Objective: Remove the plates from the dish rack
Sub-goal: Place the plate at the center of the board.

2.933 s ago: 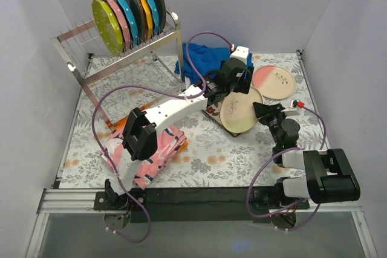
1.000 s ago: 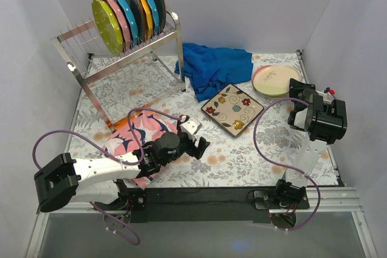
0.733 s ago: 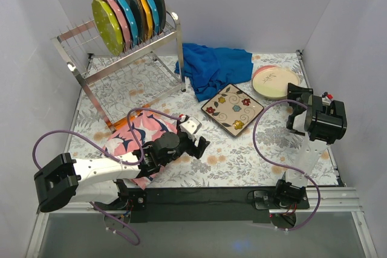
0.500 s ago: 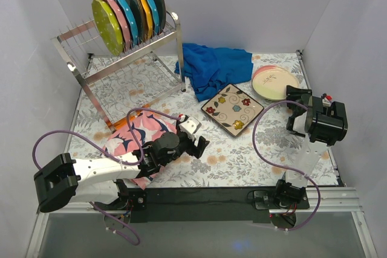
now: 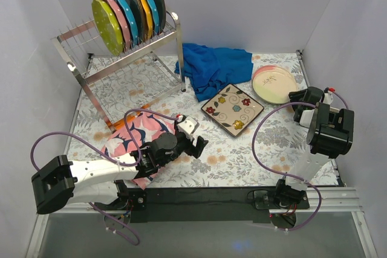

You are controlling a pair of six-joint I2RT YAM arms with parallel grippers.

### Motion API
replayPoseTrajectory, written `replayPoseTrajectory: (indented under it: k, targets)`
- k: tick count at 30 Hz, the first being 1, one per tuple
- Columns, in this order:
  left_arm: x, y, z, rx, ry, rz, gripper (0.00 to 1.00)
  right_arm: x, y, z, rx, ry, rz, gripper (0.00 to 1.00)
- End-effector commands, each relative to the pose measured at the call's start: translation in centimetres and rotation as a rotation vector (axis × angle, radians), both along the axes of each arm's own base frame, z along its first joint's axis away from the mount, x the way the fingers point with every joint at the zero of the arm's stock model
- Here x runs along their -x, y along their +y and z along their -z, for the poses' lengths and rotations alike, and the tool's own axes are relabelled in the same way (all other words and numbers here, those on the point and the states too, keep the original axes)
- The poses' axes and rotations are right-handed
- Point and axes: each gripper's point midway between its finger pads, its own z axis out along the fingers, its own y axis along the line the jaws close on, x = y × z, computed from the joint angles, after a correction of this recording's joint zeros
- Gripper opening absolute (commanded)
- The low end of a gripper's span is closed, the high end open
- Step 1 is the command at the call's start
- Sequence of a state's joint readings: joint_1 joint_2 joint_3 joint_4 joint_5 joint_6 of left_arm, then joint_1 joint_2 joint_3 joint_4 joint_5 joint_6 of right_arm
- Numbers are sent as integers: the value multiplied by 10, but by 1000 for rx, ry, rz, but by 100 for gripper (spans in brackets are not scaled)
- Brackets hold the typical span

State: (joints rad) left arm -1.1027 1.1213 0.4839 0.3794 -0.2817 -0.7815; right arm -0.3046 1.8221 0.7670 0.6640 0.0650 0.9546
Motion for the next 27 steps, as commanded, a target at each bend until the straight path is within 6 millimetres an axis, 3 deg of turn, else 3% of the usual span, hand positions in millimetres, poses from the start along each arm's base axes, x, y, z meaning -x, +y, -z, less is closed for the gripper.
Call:
replayPoseTrajectory:
  k: [1, 10, 19, 27]
  targets:
    - [0, 4, -12, 21, -22, -14, 71, -2, -9, -13, 49, 23, -34, 44]
    - [-2, 5, -9, 12, -19, -21, 71, 7, -7, -11, 49, 103, -60, 44]
    - [-3, 4, -7, 3, -15, -24, 71, -6, 13, 4, 5, 116, -124, 43]
    - [-2, 2, -5, -6, -9, -17, 71, -25, 4, -8, 43, 88, -119, 32]
